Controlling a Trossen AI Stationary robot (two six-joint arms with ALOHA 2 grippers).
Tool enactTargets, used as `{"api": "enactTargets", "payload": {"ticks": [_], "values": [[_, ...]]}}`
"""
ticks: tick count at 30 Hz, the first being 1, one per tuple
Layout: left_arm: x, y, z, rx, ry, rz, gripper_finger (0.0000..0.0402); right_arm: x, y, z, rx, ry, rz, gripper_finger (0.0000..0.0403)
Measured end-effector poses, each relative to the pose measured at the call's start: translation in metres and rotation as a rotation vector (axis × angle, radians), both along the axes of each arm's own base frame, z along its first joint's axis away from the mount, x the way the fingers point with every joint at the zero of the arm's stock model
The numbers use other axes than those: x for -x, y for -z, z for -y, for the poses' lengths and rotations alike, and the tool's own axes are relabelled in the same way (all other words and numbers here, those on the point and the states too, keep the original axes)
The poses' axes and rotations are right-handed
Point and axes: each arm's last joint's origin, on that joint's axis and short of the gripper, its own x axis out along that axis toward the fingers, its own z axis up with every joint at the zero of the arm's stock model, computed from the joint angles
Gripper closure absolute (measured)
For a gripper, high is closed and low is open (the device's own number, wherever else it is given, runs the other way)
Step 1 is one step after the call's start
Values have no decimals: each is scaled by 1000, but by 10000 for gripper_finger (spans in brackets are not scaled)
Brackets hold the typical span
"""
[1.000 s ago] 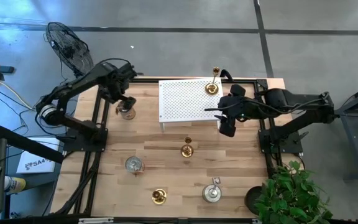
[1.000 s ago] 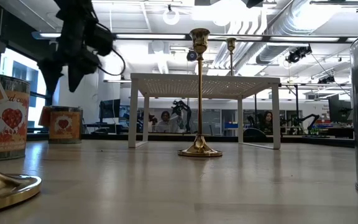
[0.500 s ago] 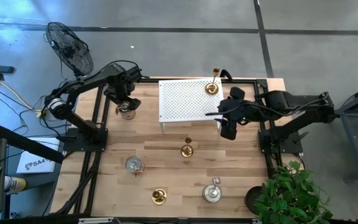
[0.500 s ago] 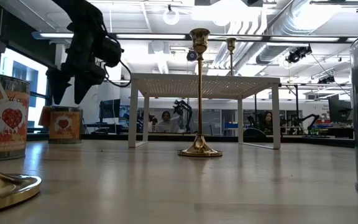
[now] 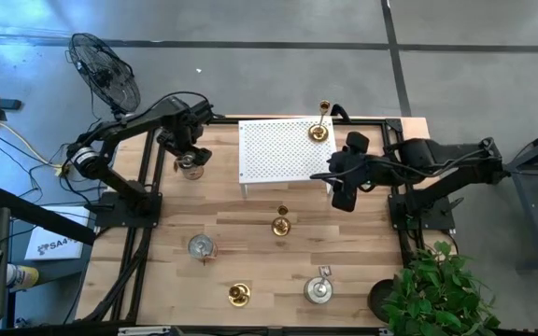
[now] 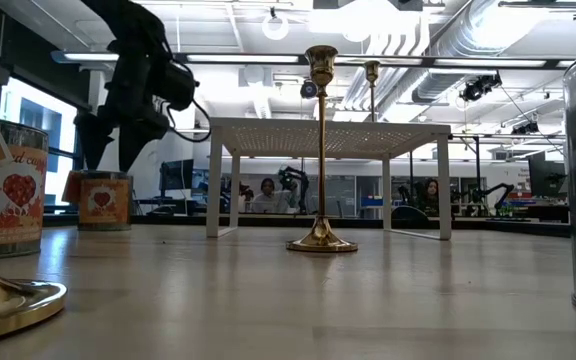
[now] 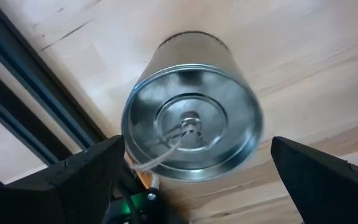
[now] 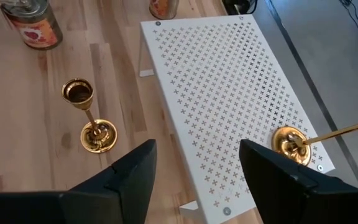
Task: Pick & Place candle stick holders
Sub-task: Put the top silver candle on the shelf aligned with the gold candle holder
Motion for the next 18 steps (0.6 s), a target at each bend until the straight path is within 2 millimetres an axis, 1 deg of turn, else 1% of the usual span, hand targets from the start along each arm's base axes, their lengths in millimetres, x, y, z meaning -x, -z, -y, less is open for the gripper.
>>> {"api": "enactTargets", "payload": {"ticks": [11, 18], "values": [[1, 16, 0, -16, 0, 11, 2, 0, 0, 0, -1, 0, 4, 178], [-1, 19, -1, -33, 0, 27, 2, 0, 0, 0, -1, 0, 4, 178]]}}
